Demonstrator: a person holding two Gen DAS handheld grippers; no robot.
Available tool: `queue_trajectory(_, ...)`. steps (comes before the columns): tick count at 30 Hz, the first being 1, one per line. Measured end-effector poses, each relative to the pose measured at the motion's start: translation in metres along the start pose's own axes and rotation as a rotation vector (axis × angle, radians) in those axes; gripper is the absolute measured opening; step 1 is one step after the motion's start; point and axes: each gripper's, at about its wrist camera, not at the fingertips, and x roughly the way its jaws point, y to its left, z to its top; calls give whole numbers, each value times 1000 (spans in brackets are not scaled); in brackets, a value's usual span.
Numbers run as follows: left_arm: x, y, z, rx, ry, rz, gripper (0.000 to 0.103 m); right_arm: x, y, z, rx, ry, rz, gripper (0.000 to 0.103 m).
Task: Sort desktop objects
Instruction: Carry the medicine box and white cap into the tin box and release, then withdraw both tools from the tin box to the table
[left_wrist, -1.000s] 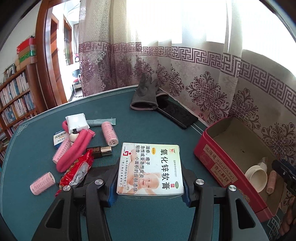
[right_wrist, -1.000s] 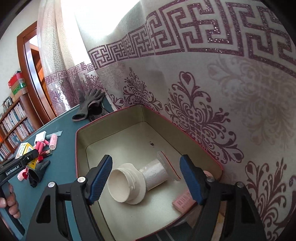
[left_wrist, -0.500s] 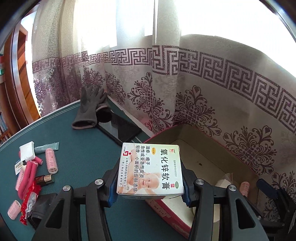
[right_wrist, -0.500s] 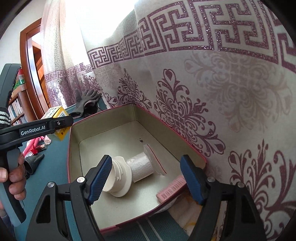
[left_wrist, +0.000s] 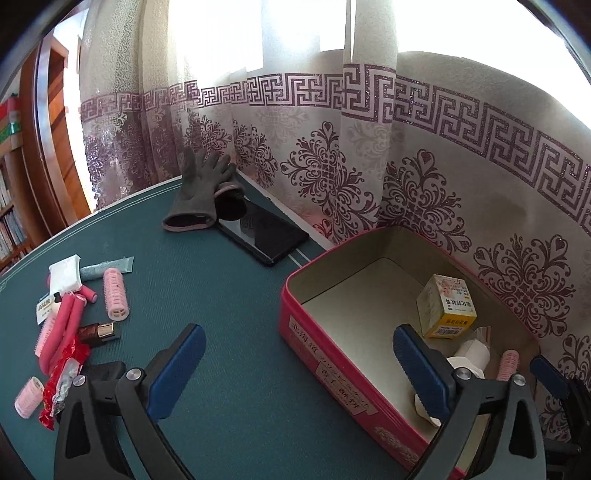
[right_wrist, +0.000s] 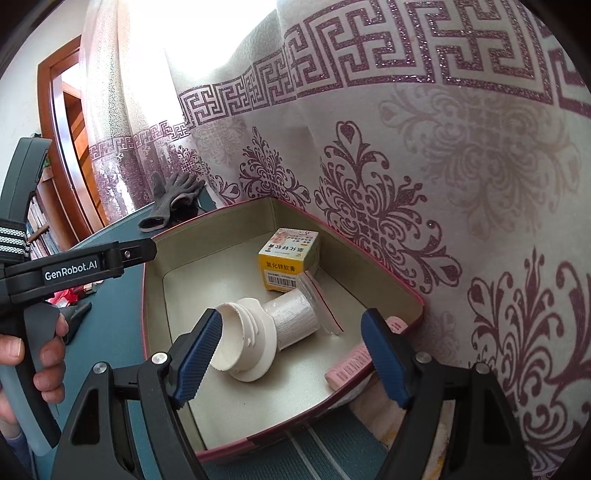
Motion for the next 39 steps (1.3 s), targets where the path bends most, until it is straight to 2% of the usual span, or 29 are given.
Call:
queue_trajectory(11,-15,46,-29,-57,16,81,103,-15,19,1,-13,-28,-1,82)
queue_trajectory(16,-28,76,-40,-106,8,113,103,-19,42,0,-56,-42,14,82)
queue_trajectory(24,-48,139,-66,-188,4,207,103,-22,91,-4,-132,-52,75,82)
queue_trajectory(29,-63,187,-84,-262,-9,291,103,-17,123,-11,-180,-22,131,82)
queue_trajectory(35,-77,248,-105,-348,-5,450,103,1,163,-25,-223,67,221,82)
queue_trajectory(39,-85,283,-119,-434,-7,484,103,13,191,-30,-267,113,280,82)
